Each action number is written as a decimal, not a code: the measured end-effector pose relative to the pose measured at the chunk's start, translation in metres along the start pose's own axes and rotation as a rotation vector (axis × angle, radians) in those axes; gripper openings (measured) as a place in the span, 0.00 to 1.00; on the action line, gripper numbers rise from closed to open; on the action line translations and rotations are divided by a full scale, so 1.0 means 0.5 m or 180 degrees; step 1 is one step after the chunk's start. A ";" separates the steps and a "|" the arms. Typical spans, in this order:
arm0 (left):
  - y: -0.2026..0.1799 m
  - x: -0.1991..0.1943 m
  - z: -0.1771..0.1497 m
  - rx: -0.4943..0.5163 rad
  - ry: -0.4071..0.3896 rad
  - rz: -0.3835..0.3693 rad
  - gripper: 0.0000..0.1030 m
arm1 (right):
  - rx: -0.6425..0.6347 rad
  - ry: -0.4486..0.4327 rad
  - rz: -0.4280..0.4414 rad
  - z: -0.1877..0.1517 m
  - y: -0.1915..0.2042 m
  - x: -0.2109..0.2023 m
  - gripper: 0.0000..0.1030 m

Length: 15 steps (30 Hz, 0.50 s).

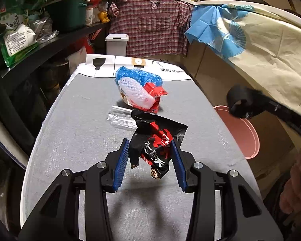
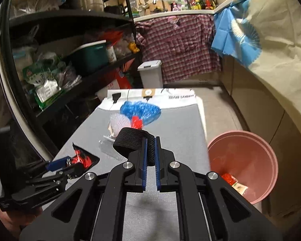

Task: Collect trash
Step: 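Carry the red-black wrapper over the pink bucket with the left tool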

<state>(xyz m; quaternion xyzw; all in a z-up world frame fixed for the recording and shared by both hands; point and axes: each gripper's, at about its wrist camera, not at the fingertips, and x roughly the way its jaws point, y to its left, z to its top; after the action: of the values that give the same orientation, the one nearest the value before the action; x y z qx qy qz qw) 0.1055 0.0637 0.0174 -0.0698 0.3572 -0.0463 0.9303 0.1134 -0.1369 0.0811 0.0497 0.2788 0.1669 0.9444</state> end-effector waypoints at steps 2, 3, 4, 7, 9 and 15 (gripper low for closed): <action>-0.007 -0.005 0.002 -0.0015 -0.0003 -0.0030 0.40 | 0.0010 -0.0079 -0.0037 0.019 -0.013 -0.023 0.07; -0.010 -0.008 0.003 -0.0034 -0.0006 -0.0057 0.40 | 0.0022 -0.0101 -0.0047 0.025 -0.018 -0.031 0.07; -0.013 -0.008 0.002 -0.0052 -0.0003 -0.0075 0.40 | 0.0036 -0.0123 -0.0061 0.032 -0.026 -0.039 0.07; -0.025 -0.003 0.000 -0.0115 0.0027 -0.0123 0.40 | 0.0035 -0.0180 -0.0141 0.048 -0.051 -0.063 0.07; -0.040 -0.002 -0.001 -0.0117 0.0022 -0.0145 0.40 | 0.0030 -0.0197 -0.0197 0.054 -0.067 -0.072 0.07; -0.084 0.001 0.013 -0.0021 0.0024 -0.0210 0.40 | 0.0216 -0.0268 -0.0389 0.069 -0.151 -0.094 0.07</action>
<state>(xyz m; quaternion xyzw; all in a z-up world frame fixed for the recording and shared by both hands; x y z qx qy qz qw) 0.1088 0.0229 0.0286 -0.0843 0.3583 -0.0761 0.9267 0.1171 -0.2239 0.1199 0.0716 0.2468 0.0971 0.9615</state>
